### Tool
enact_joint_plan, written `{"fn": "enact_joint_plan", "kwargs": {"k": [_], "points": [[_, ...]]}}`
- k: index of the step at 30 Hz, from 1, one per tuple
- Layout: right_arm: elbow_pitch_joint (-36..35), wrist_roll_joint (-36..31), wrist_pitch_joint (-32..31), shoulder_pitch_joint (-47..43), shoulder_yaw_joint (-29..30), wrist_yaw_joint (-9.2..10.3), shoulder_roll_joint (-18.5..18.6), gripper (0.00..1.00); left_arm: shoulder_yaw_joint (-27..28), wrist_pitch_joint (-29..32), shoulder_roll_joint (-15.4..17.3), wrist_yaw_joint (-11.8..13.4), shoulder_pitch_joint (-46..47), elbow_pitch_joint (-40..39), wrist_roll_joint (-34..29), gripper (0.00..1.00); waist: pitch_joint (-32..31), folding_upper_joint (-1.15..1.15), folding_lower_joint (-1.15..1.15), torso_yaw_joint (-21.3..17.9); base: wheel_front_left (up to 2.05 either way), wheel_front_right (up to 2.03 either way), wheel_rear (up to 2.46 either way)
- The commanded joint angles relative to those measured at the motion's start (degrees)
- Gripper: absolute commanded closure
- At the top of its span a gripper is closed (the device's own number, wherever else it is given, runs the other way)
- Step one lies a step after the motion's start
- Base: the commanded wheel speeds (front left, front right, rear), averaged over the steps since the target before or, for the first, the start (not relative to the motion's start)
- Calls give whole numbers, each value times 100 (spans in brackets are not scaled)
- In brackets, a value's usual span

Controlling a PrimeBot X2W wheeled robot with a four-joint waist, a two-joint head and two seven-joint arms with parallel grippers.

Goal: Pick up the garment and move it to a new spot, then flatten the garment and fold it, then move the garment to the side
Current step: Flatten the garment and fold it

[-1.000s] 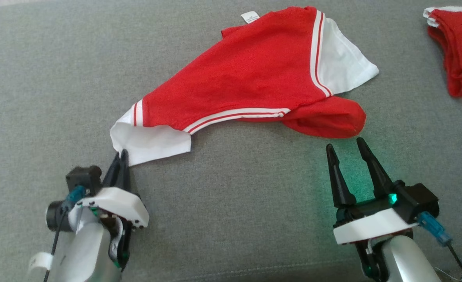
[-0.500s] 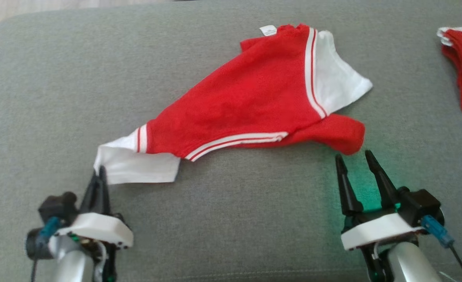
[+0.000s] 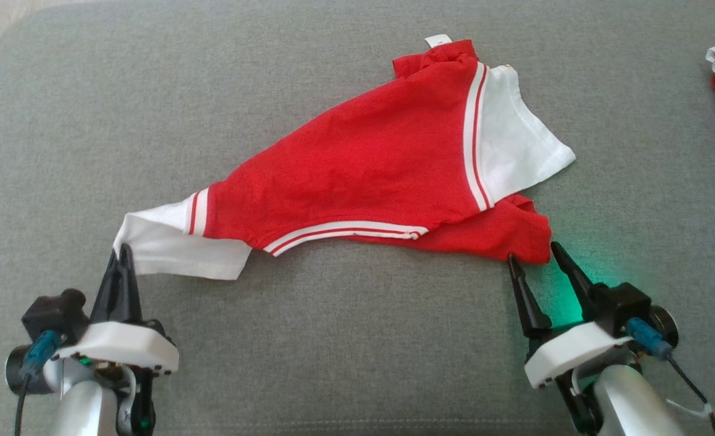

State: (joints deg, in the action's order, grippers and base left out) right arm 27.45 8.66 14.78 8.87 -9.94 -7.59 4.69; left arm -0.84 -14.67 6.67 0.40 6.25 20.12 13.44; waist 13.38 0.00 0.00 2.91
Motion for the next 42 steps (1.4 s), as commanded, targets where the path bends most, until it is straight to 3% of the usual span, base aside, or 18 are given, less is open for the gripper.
{"fn": "enact_joint_plan", "kwargs": {"k": [1, 9, 10, 12, 13, 18, 22, 26, 32, 36, 42], "points": [[-95, -108, 22, 146, -173, 10, 108, 0, 272, -33, 122, -11, 246, -178, -18, 100, 6, 0, 0, 8, 0, 0, 0], [433, -491, 22, 271, -301, 10, 253, 0, 251, -33, 56, -108, 292, -120, -86, 100, -63, 0, 0, 123, 0, 0, 0], [502, -546, 22, 290, -302, 10, 249, 19, 255, -33, 50, -130, 301, -116, -99, 100, -92, 0, 0, 136, 0, 0, 0], [554, -589, 22, 281, -328, 10, 238, 84, 260, -33, 48, -150, 299, -105, -113, 100, -145, 0, 0, 144, 0, 0, 0], [584, -605, 22, 267, -354, 10, 233, 100, 265, -33, 53, -158, 292, -96, -119, 100, -178, 0, 0, 144, 0, 0, 0], [497, -573, 22, 58, -516, 10, 283, 100, 292, -33, 85, -269, 178, -160, -87, 100, -461, 0, 0, 104, 0, 0, 0], [-93, -122, 22, -175, -667, 10, 420, 100, 325, 54, 88, -523, 73, -417, 292, 100, -738, 0, 0, 7, 0, 0, 0], [-1022, 529, 8, -254, -733, 10, 808, 100, 391, 538, 98, -707, 108, -1144, 1108, 100, -1012, 0, 0, -112, 0, 0, 0], [-2481, 1205, -556, 145, -518, 10, 1547, 100, 459, 1735, 97, -749, 544, -2656, 2586, 100, -1262, 0, 0, -246, 0, 0, 0], [-3014, 1511, -973, 741, -281, 10, 2030, 100, 577, 2567, -3, -368, 1272, -3215, 3428, 100, -1362, 0, 0, -280, 0, 0, 0], [-3149, 2015, -1622, 1941, -182, 10, 2492, 100, 714, 3388, -139, 686, 2752, -3246, 4104, 100, -1274, 0, 0, -306, 0, 0, 0]]}}
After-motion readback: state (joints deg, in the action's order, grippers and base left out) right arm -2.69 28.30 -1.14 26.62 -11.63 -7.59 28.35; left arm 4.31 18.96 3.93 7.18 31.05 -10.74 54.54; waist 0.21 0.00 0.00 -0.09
